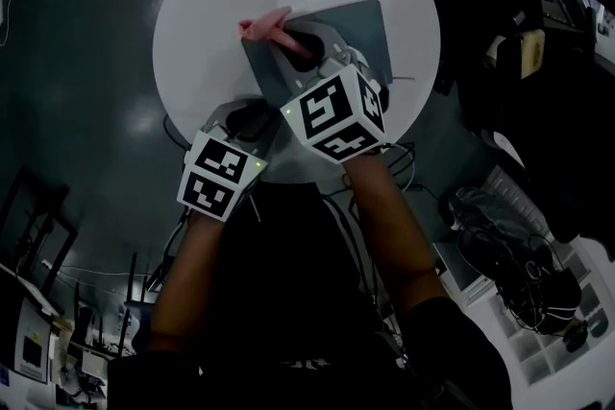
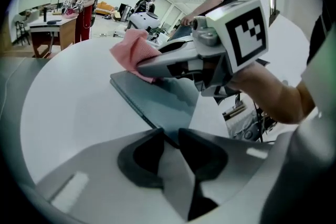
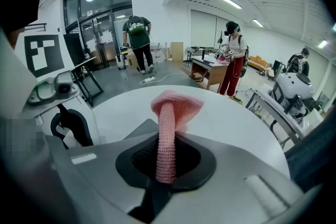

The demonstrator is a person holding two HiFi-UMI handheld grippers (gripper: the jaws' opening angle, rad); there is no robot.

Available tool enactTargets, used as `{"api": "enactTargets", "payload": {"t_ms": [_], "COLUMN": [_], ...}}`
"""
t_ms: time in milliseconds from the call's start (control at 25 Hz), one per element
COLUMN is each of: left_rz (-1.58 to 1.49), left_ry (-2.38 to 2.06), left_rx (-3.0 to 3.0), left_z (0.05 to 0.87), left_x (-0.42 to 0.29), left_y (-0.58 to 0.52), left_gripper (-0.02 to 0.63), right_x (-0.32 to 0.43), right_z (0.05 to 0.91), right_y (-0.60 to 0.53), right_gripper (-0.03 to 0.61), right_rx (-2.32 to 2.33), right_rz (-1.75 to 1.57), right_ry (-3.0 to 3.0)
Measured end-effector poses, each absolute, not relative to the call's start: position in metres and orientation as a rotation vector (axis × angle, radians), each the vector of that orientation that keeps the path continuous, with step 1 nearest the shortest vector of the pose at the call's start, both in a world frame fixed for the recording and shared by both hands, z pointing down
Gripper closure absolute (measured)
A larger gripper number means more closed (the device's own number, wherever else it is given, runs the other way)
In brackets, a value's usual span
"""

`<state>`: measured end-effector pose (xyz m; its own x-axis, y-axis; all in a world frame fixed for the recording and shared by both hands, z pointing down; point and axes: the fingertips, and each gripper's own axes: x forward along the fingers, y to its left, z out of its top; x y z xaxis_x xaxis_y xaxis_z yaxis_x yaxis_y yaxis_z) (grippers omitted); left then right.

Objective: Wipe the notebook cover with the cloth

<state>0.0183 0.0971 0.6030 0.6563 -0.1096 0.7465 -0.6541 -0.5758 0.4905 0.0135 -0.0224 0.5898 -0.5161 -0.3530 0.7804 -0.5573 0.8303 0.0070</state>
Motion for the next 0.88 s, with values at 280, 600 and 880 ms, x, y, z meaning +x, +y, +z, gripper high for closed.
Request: {"api": "enactTargets", "payload": {"t_ms": [280, 600, 880], "left_rz": [0.875, 0.89, 0.894], "left_ry": [-0.579, -0.566, -0.564], "left_rx": [2.069, 2.066, 2.068], "left_z": [0.6, 0.601, 0.599], "left_x": [0.034, 0.04, 0.045], "left_y": [0.093, 0.092, 0.093], "left_gripper": [0.522, 0.523, 0.523], "right_x": [0.068, 0.108, 0.149], "right_z": [0.587, 0.589, 0.587], "right_y": [-0.042, -0.057, -0.068], "right_gripper": [0.551, 0.551, 0.551], "right_rx": [0.733, 0.79, 0.869], "right_rz": [0.303, 0.308, 0.312], "right_ry": [-2.101, -2.055, -2.005]}}
